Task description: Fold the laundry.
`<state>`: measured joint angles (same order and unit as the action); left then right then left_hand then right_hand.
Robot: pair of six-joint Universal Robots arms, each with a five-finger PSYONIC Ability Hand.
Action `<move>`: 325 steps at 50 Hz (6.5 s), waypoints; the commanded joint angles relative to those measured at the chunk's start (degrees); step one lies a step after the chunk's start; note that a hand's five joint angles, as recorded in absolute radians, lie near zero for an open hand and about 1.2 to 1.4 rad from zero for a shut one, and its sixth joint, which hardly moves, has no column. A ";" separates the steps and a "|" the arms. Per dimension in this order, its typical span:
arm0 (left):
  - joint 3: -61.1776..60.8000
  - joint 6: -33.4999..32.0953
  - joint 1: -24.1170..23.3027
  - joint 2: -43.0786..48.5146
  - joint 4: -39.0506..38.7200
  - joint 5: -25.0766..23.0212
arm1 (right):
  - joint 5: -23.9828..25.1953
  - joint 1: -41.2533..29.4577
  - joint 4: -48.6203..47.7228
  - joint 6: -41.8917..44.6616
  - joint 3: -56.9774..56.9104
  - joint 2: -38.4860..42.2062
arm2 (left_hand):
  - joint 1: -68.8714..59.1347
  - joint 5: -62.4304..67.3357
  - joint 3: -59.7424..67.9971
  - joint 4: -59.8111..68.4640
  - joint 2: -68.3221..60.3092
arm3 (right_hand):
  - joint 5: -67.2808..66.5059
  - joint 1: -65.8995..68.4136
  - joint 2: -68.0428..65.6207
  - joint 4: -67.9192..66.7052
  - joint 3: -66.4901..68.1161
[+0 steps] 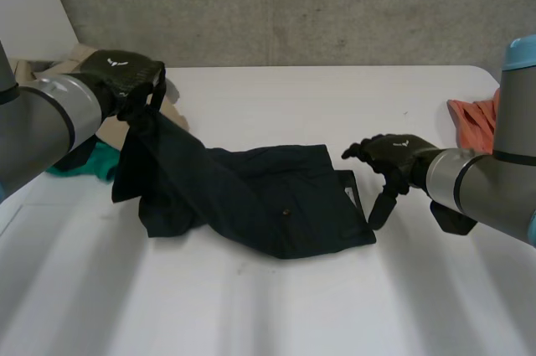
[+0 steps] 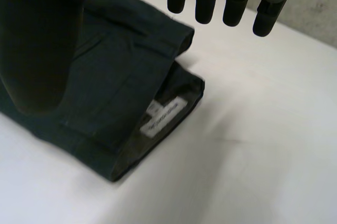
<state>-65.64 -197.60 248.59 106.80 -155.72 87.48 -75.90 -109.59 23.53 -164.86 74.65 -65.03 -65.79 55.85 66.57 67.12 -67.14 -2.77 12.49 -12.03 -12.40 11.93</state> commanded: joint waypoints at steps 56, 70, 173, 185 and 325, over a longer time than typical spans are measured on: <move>6.49 -6.92 11.83 22.74 4.10 -5.91 | 2.07 -7.40 -5.51 6.13 -13.85 6.25 | 55.79 -55.85 -56.57 -57.12 57.14 | -67.23 67.51 -67.97 -67.60 68.07; 11.31 -6.92 6.30 24.15 5.17 -5.74 | 2.95 -3.97 -17.55 8.68 0.68 -1.16 | -14.21 14.15 13.43 12.88 -12.86 | -67.23 67.51 -67.97 -67.60 68.07; -29.46 -18.96 -6.27 -0.11 3.12 -0.37 | -0.40 4.90 1.85 37.48 21.67 -5.80 | -14.21 14.15 13.43 12.88 -12.86 | -67.23 67.51 -67.97 -67.60 68.07; -23.05 -19.31 -10.58 0.78 2.18 5.33 | 2.86 7.72 0.02 41.64 24.93 -6.08 | 34.16 -34.22 -34.94 -35.49 35.51 | -67.23 67.51 -67.97 -67.60 68.07; -28.14 -4.89 -16.91 2.88 -2.14 2.09 | -2.76 9.74 -0.60 50.40 33.80 -14.60 | -14.21 14.15 13.43 12.88 -12.86 | -67.23 67.51 -67.97 -67.60 68.07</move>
<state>-90.70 -199.27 231.09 112.19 -163.29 93.61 -77.07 -103.94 12.91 -140.87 99.47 -74.56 -64.56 57.98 67.54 68.39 -68.18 -58.28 65.31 -67.17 -68.44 68.03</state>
